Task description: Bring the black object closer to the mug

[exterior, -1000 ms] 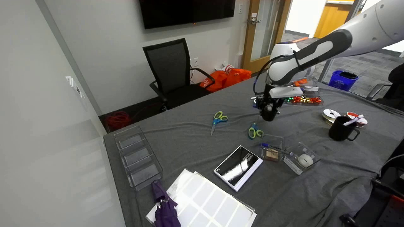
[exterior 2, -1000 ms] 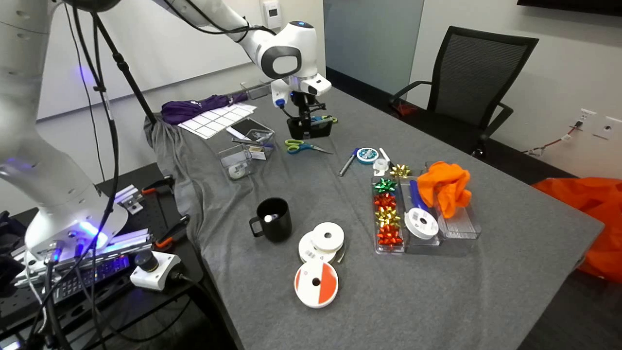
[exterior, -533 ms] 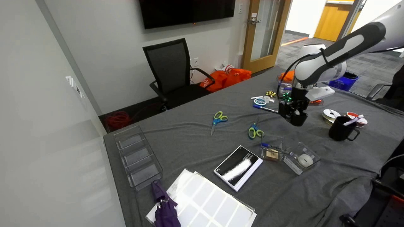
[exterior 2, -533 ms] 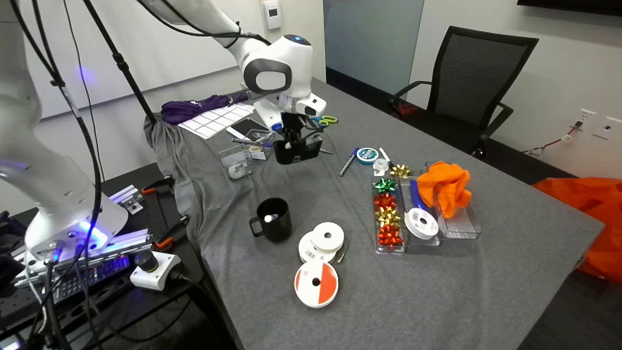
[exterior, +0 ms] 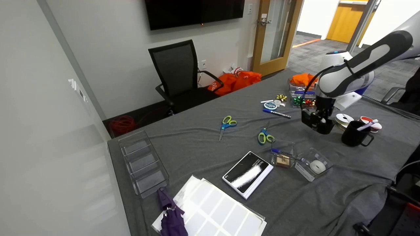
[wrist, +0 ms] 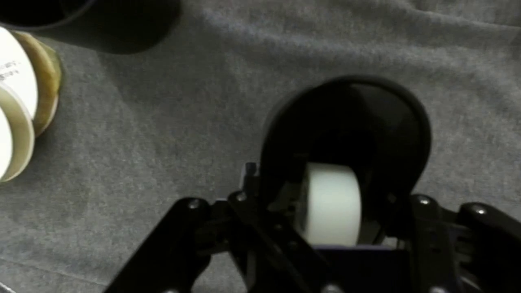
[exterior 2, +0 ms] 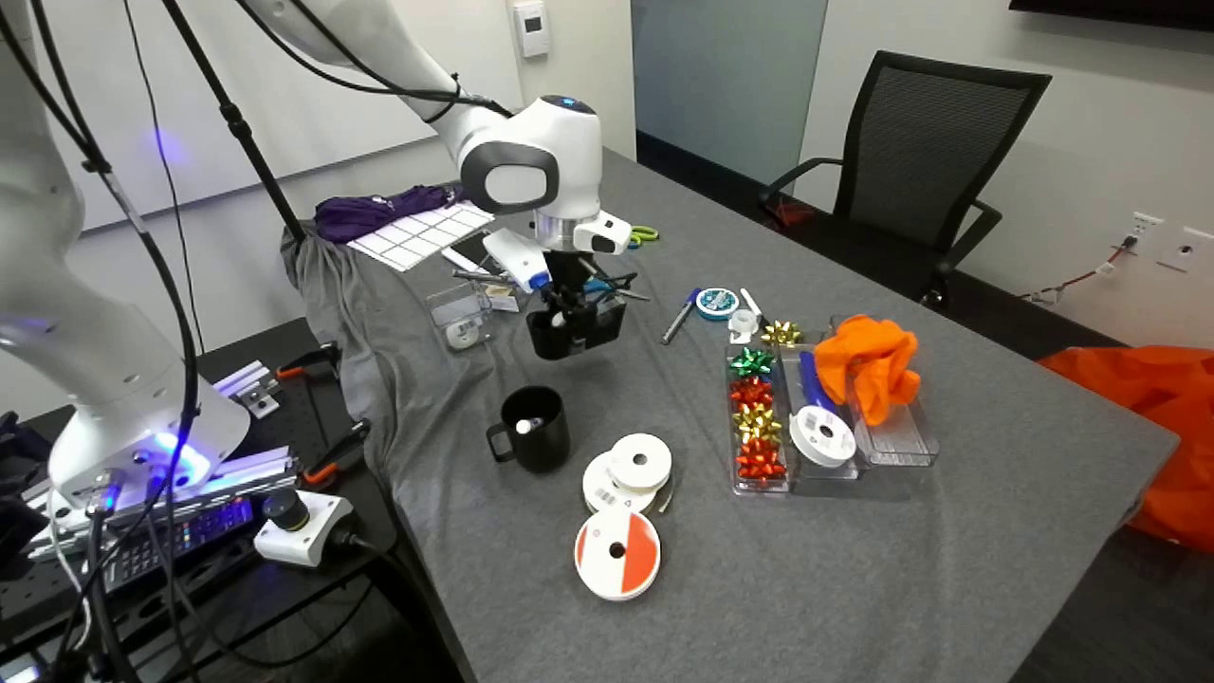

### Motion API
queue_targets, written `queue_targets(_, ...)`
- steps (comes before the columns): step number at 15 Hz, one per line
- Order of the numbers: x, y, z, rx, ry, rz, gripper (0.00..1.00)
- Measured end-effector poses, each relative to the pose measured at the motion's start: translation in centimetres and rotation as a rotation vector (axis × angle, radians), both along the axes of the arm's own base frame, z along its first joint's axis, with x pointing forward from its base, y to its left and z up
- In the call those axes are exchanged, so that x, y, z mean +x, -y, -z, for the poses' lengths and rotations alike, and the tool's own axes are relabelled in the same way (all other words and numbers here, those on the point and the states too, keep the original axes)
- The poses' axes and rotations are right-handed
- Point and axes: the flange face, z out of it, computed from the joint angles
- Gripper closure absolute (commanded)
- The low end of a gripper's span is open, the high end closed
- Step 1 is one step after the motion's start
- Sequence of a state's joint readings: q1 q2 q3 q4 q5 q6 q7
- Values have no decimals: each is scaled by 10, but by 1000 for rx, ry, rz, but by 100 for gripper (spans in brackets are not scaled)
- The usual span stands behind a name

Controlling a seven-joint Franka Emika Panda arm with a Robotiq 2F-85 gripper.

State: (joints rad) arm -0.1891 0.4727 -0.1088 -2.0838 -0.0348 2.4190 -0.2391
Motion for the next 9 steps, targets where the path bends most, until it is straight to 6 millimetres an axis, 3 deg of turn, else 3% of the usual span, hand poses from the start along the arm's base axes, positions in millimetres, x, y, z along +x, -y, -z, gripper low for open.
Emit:
queue_targets(5,-11,54,-18,-69,7,-3,60)
queue_targets(9,-14,76,-25,-81,17,19,60)
